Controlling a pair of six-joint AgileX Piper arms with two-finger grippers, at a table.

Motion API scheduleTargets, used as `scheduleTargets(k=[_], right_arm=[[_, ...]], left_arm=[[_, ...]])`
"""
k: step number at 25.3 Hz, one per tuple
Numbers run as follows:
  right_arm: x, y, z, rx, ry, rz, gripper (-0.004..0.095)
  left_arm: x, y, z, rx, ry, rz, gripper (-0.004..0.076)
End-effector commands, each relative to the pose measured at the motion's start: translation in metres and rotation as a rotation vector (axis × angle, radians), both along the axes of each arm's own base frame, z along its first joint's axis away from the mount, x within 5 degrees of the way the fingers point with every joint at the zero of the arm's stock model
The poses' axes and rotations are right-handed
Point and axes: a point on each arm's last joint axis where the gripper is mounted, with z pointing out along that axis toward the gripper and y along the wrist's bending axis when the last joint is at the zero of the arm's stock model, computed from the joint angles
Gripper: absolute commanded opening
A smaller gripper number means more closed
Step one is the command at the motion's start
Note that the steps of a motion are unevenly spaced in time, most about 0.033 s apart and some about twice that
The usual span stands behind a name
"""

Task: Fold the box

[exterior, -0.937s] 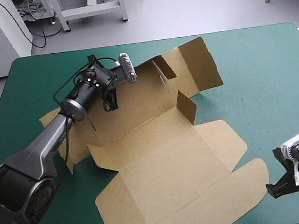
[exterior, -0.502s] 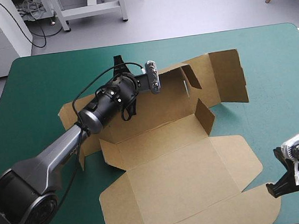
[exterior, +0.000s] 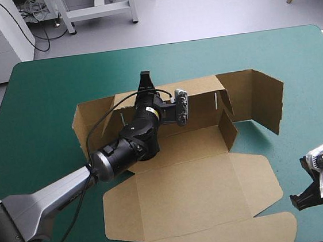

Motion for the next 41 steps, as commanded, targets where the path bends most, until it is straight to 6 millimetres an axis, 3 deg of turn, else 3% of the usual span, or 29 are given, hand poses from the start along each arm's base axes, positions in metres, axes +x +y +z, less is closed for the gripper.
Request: scheduleTargets(k=[1, 10, 12, 14, 18, 20, 25, 32, 41], right_arm=[[0.004, -0.002, 0.011, 0.005, -0.080, -0.031, -0.0019], [0.008, -0.016, 0.015, 0.016, -0.128, -0.216, -0.0010], [0.009, -0.016, 0.016, 0.019, -0.131, -0.217, 0.0041], [0.009, -0.015, 0.016, 0.044, -0.129, -0.228, 0.0156], [0.016, -0.008, 0.019, 0.128, -0.145, -0.221, 0.0720], [0.032, -0.001, 0.017, 0.118, -0.123, -0.231, 0.0833], [0.089, 0.019, 0.030, 0.054, -0.114, -0.286, 0.0833], [0.157, 0.039, 0.066, -0.051, -0.154, -0.344, 0.0833], [0.242, 0.017, 0.079, 0.048, -0.009, -0.339, 0.0833]], left_arm=[[-0.015, -0.004, 0.026, -0.038, -0.158, -0.065, -0.0010], [-0.048, -0.016, 0.010, -0.056, -0.257, -0.100, -0.0010], [-0.058, -0.014, 0.007, -0.057, -0.285, -0.116, -0.0010], [-0.065, -0.011, 0.004, -0.044, -0.310, -0.116, -0.0010], [-0.068, -0.010, 0.003, -0.029, -0.326, -0.090, -0.0010], [-0.068, -0.009, 0.003, -0.029, -0.327, -0.086, -0.0010], [-0.068, -0.010, 0.003, -0.027, -0.326, -0.086, -0.0010], [-0.068, -0.009, 0.002, -0.027, -0.325, -0.082, -0.0010], [-0.068, -0.009, 0.002, -0.029, -0.322, -0.078, -0.0010]])
